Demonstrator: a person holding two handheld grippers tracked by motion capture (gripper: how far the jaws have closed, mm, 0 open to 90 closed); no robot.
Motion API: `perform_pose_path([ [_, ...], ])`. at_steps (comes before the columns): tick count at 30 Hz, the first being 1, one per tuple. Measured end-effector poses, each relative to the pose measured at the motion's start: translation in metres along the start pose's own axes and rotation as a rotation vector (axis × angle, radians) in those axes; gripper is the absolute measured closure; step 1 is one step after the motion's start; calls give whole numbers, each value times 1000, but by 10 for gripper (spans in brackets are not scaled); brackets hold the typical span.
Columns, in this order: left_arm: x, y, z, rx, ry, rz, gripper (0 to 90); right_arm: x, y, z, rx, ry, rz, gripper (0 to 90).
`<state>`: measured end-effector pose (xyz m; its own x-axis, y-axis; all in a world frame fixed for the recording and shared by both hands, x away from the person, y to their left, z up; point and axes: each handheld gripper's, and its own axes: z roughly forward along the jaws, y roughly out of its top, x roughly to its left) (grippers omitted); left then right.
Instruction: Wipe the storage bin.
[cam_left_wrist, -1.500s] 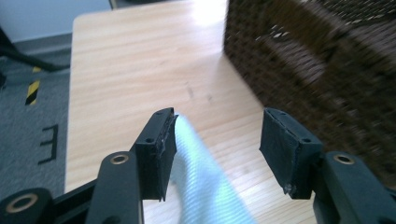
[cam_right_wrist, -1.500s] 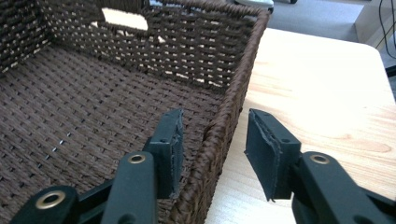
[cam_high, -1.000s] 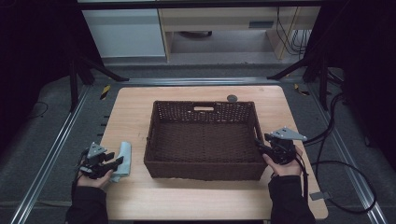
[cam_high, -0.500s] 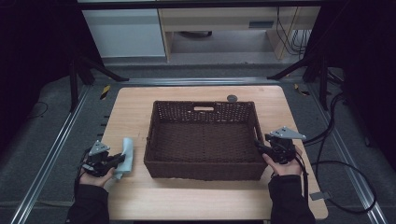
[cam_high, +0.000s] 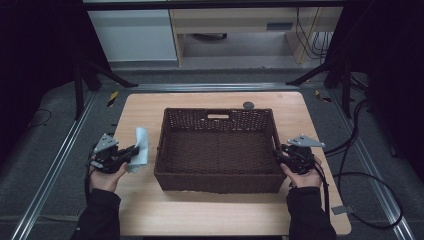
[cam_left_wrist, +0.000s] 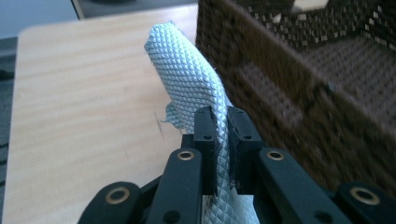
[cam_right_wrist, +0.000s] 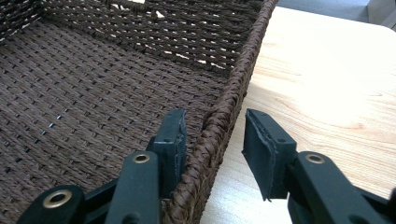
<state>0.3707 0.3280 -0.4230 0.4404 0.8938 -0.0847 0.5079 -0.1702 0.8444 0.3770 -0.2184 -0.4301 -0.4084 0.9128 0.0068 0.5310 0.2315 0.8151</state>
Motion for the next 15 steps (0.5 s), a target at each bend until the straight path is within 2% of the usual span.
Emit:
perform_pose_path([
  [5,6,13,11,-23,7,-7,832,0,1,1,-3,30,-6,680],
  [8,8,18,18,-29,7,-8,833,0,2,2,8,35,8,710],
  [10,9,22,22,-29,10,-2,833,0,2,3,13,31,24,728],
  [15,11,28,34,-14,1,22,832,0,6,5,24,35,9,741],
])
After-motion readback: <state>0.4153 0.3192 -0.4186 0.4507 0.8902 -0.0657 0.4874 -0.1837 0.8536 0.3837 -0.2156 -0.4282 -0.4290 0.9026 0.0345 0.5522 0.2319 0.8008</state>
